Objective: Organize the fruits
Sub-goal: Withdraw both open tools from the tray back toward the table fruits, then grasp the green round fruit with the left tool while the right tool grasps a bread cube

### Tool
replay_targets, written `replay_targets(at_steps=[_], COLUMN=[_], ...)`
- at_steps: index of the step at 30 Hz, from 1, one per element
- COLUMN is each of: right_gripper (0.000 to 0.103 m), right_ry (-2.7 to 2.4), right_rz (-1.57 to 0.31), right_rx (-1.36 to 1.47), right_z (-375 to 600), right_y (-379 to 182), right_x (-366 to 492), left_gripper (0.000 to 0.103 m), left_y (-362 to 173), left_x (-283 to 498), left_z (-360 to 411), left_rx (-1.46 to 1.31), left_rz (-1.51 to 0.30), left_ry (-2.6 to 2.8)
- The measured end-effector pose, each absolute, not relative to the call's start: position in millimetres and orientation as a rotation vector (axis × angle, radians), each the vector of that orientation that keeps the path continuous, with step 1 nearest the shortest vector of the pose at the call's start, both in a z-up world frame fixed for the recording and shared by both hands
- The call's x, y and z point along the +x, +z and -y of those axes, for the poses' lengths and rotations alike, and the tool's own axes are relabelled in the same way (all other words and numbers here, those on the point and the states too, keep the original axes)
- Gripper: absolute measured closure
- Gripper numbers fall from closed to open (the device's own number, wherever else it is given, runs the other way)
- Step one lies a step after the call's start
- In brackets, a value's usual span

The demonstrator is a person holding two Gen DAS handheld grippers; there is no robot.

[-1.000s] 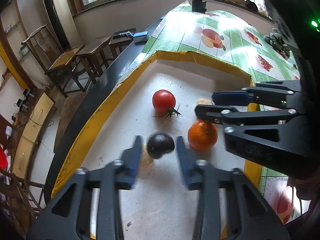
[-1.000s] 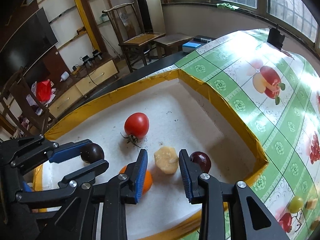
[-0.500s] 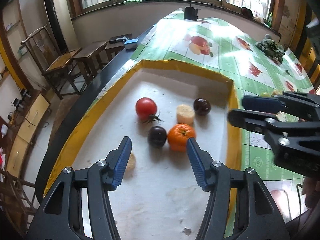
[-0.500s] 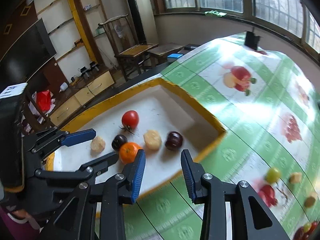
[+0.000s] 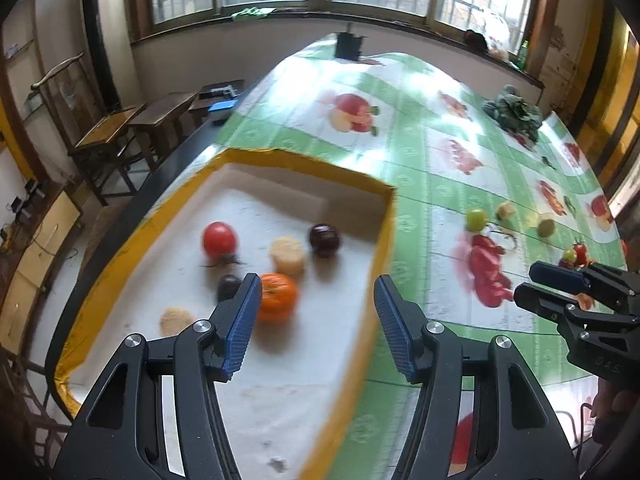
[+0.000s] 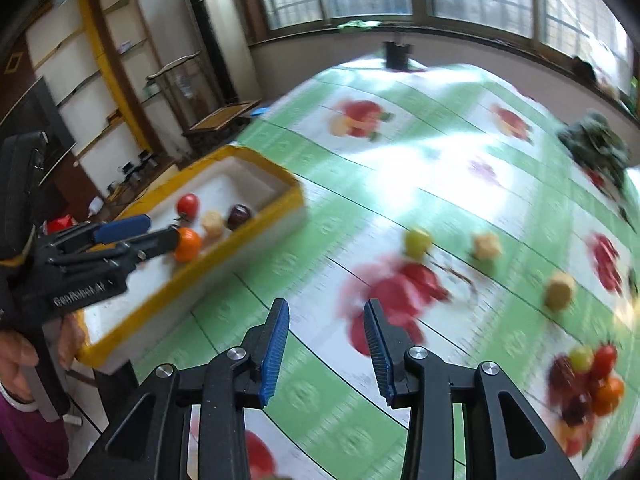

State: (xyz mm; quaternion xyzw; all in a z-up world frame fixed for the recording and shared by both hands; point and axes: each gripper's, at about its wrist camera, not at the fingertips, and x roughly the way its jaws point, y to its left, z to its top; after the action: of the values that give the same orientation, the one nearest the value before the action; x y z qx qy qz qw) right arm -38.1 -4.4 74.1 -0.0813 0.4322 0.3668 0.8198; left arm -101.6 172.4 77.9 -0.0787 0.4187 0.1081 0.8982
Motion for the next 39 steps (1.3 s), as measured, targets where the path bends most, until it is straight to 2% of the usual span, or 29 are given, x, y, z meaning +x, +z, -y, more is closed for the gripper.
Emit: replay_targets(at_steps=[17, 27, 37, 38, 39], right_gripper=[0.064, 0.064, 0.064, 0.064, 0.064], right_ry=[0.617, 0.621, 0.66, 0.666, 0.67], right_rz=[-0.928, -0.941, -0.953, -0.953, -0.953], right_rx=[-0.049, -0.04, -0.066, -0.067, -0.067], right_z=[124, 142, 134, 133, 133], right_y=[66, 58, 52, 52, 52], right_x=[-26, -13, -2, -1, -1], left_gripper=[0.045, 0.045, 0.045, 0.045, 0.052], left_y=[77, 53, 29, 28, 25], left_x=[-34, 28, 57, 57, 57], left_z=[-88, -74, -63, -62, -61], left_rx=[-0.132, -0.226, -0.257, -0.254, -0.248], left_rz=[-0.899, -0.969, -1.019, -1.019, -1.022], left_ry=[0.043, 0.006, -0.039, -0.047, -0.049])
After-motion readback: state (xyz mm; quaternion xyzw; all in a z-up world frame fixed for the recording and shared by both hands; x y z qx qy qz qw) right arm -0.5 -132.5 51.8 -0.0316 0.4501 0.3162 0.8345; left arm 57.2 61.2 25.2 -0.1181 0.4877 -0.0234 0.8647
